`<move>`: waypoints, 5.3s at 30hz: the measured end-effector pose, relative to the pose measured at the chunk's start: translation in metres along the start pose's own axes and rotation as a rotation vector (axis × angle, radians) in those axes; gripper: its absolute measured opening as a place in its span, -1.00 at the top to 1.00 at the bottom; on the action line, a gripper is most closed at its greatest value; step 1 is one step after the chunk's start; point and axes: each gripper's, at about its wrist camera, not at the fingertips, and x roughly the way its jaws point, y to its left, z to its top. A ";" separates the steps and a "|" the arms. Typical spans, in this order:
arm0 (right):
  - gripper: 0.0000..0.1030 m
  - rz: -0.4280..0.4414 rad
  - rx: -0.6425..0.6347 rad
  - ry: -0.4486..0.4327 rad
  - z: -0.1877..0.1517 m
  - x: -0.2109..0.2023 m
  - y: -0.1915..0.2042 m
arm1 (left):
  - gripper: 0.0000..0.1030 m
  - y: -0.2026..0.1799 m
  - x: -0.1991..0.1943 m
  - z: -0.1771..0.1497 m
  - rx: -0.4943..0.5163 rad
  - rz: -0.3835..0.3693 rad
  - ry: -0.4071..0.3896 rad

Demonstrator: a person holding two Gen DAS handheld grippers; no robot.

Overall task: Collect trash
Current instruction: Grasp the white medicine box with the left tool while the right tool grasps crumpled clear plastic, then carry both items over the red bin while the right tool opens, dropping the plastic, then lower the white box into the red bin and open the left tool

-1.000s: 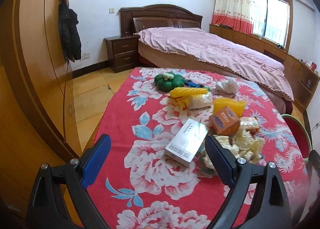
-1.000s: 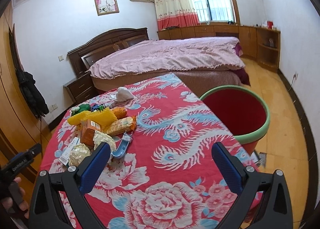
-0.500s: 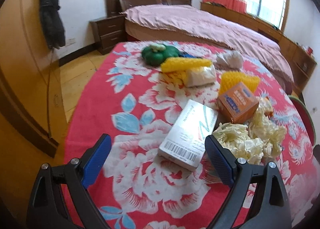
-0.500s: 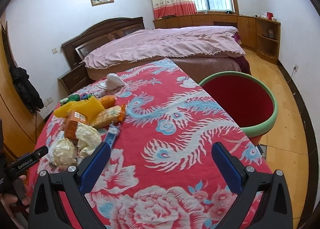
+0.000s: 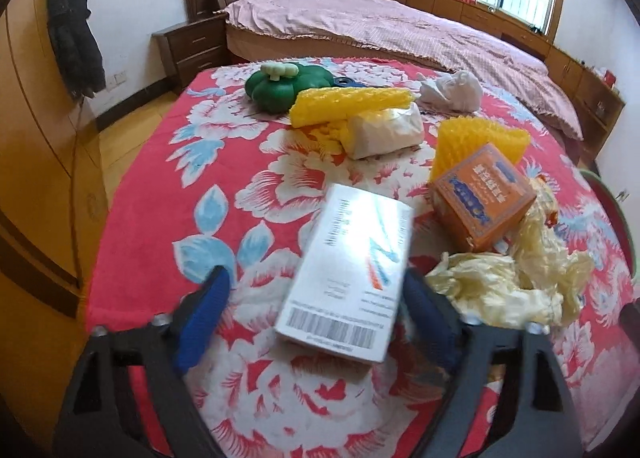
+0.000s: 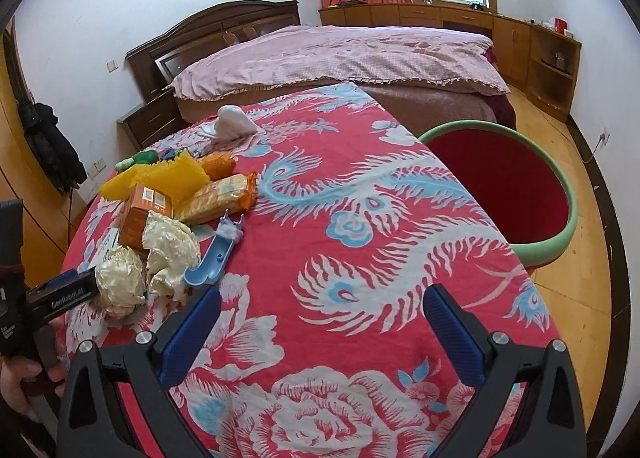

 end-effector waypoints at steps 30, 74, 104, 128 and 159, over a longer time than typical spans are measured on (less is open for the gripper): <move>0.18 0.227 -0.305 0.107 0.030 0.041 0.114 | -0.09 0.035 -0.057 -0.021 -0.147 -0.071 -0.108; 0.74 0.016 0.112 -0.165 0.092 -0.041 -0.102 | -0.09 -0.193 -0.081 0.045 0.177 -0.386 -0.078; 0.35 -0.086 0.339 -0.127 0.075 0.019 -0.234 | -0.09 -0.360 -0.003 0.048 0.421 -0.449 0.015; 0.28 -0.056 0.354 -0.158 0.070 -0.003 -0.232 | -0.14 -0.349 0.008 0.025 0.432 -0.423 0.125; 0.11 -0.040 0.370 -0.178 0.064 -0.022 -0.224 | -0.07 -0.331 -0.023 0.039 0.353 -0.469 0.058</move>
